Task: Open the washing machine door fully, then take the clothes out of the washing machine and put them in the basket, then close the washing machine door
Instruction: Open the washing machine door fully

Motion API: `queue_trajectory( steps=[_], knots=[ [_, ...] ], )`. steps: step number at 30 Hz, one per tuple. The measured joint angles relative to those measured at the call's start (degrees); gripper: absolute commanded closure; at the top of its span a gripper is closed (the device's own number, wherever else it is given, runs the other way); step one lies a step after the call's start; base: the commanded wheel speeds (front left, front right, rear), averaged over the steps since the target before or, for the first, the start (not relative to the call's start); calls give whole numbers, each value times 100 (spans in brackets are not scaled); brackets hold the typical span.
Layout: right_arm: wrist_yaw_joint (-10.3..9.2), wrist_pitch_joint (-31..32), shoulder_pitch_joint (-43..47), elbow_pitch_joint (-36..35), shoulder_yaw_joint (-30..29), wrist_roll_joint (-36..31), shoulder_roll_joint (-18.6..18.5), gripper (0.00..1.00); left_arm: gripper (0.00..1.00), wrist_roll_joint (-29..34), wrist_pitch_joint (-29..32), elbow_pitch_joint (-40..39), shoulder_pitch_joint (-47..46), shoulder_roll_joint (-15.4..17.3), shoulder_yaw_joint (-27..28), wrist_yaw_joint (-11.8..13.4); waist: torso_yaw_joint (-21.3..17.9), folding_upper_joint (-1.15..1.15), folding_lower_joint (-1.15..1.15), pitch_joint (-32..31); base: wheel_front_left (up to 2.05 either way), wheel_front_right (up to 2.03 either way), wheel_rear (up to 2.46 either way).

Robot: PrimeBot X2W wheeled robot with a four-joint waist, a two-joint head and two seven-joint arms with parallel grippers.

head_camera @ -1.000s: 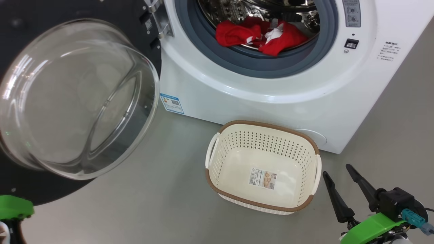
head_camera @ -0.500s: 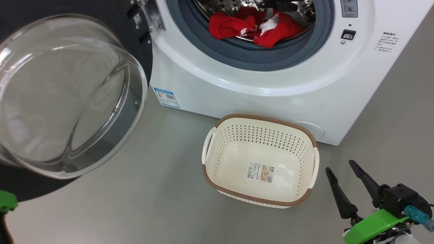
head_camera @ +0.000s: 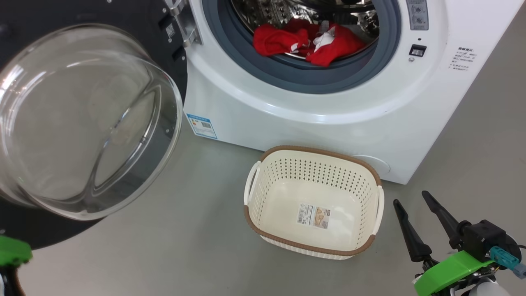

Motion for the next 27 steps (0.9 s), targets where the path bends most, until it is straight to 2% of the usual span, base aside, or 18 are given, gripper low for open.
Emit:
queue_trajectory(
  steps=[3, 4, 6, 9, 10, 16, 23, 27],
  knots=[
    [0, 0, 2, 1, -1, 0, 59, 0, 65, -60, 0, -129, 318, -91, -100, -4, -15, 0, 0, -104, 0, 0, 0],
    [0, -1, 2, 1, -1, 0, 78, 0, 65, -108, 0, -200, 409, -126, -153, -4, -19, 0, 0, -131, 0, 0, 0],
    [0, -1, 5, 5, -1, 0, 100, 0, 53, -188, 0, -333, 573, -202, -333, -4, -29, 0, 0, -184, 0, 0, 0],
    [0, 0, 10, 7, -13, 0, 126, 0, 7, -387, 0, -590, 865, -291, -587, -4, -49, 0, 0, -262, 0, 0, 0],
    [0, 0, 12, 7, -14, 0, 135, 0, 0, -441, 0, -667, 967, -304, -633, -4, -56, 0, 0, -285, 0, 0, 0],
    [0, 0, 117, 3, -56, 0, 207, 0, 0, -548, 0, -1071, 1508, -391, -1021, -5, -141, 0, 0, -381, 0, 0, 0],
    [0, -1, 123, -11, -192, 0, 274, 0, 0, -994, 0, -1519, 1957, -415, -2034, -5, -316, 0, 0, -465, 0, 0, 0],
    [0, 0, 207, -29, -234, 0, 305, 0, 0, -1181, 0, -1694, 2189, -323, -2482, -5, -451, 0, 0, -521, 0, 0, 0]
  ],
)
